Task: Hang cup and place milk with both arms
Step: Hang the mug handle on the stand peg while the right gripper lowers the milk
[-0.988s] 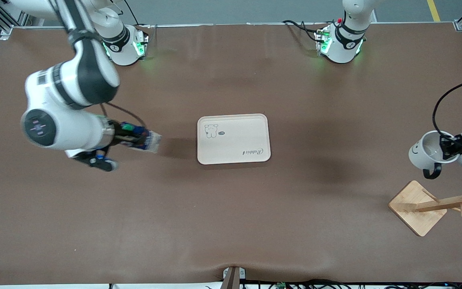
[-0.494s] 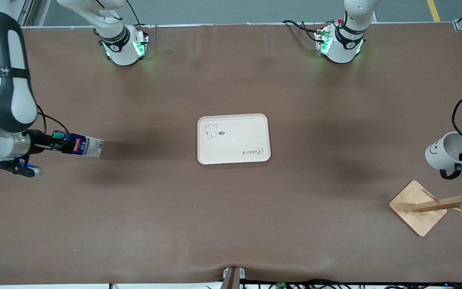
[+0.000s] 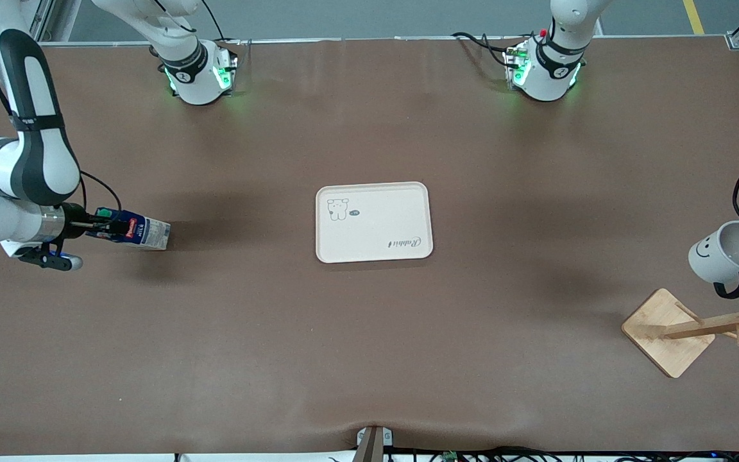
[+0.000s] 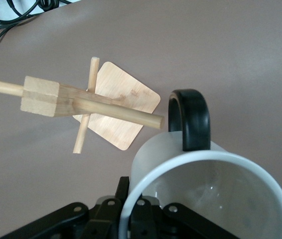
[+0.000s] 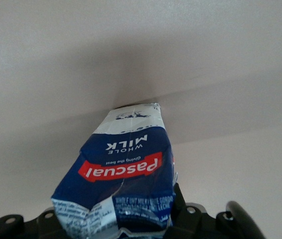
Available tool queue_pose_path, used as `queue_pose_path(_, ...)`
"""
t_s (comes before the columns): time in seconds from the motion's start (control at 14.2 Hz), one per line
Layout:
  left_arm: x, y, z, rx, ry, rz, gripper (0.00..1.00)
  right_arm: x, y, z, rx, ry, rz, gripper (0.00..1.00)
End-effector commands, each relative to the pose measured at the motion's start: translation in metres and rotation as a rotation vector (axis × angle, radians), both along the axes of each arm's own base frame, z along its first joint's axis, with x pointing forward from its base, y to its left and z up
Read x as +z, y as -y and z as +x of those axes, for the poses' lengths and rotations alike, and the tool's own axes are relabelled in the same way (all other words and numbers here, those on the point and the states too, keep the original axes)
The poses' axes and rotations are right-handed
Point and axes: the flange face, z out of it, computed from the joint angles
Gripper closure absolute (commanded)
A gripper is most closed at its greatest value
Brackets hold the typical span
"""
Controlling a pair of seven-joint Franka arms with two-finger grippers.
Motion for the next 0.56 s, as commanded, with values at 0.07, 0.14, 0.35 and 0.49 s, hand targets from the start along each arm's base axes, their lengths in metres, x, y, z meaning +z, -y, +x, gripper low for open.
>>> queue_pose_path(0.07,0.005,-0.010,0.006,-0.015,0.037,-0.024,1.00,0.004,0.006,-0.008,0.014,0.009,-0.003,0.24)
queue_pose_path(0.14,0.004,-0.016,0.006,-0.007,0.042,-0.025,1.00,0.006,0.005,-0.007,0.016,0.008,-0.001,0.00)
queue_pose_path(0.35,-0.005,-0.031,0.007,-0.025,0.050,-0.030,1.00,0.020,0.005,-0.001,0.019,0.006,0.001,0.00)
queue_pose_path(0.49,-0.012,-0.046,0.008,-0.050,0.070,-0.030,1.00,0.028,0.005,0.003,0.020,0.012,0.001,0.00)
